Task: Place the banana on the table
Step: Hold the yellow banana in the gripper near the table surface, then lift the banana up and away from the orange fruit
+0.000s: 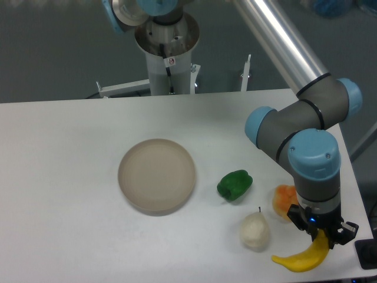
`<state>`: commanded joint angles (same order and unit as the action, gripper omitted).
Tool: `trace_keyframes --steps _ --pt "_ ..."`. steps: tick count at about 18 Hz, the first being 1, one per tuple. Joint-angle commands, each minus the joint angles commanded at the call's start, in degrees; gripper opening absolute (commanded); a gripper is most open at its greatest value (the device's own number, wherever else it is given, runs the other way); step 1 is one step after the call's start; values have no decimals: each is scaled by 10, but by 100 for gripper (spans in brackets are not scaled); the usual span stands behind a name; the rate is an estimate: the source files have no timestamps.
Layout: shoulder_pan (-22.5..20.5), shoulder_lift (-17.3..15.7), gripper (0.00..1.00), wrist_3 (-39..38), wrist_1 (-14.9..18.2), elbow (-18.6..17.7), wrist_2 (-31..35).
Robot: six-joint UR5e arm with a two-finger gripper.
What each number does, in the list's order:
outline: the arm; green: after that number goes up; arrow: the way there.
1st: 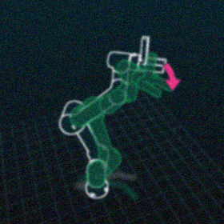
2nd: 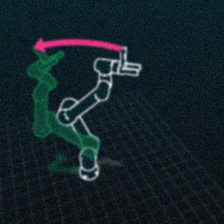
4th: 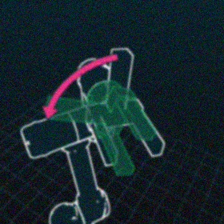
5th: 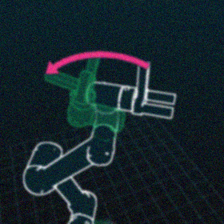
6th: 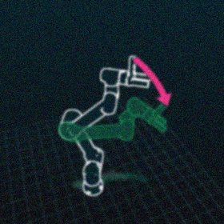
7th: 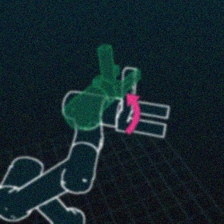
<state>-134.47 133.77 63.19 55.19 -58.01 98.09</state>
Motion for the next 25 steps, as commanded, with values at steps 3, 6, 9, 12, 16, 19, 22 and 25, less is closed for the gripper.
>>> trace_keyframes --steps 3,6,9,12,16,19,22,25 --pt "-1 -3 34 3 0 -2 -2" --pt "-1 -3 34 2 0 -6 -1" --pt "-1 -4 34 2 1 -8 -3" --pt "-1 -4 34 2 1 -11 -6" --pt "-1 -4 34 3 1 -10 -8" --pt "-1 -5 34 5 4 -12 -8" --pt "-2 -20 34 11 7 -32 -8" --pt "-6 -52 34 41 6 -70 -10"
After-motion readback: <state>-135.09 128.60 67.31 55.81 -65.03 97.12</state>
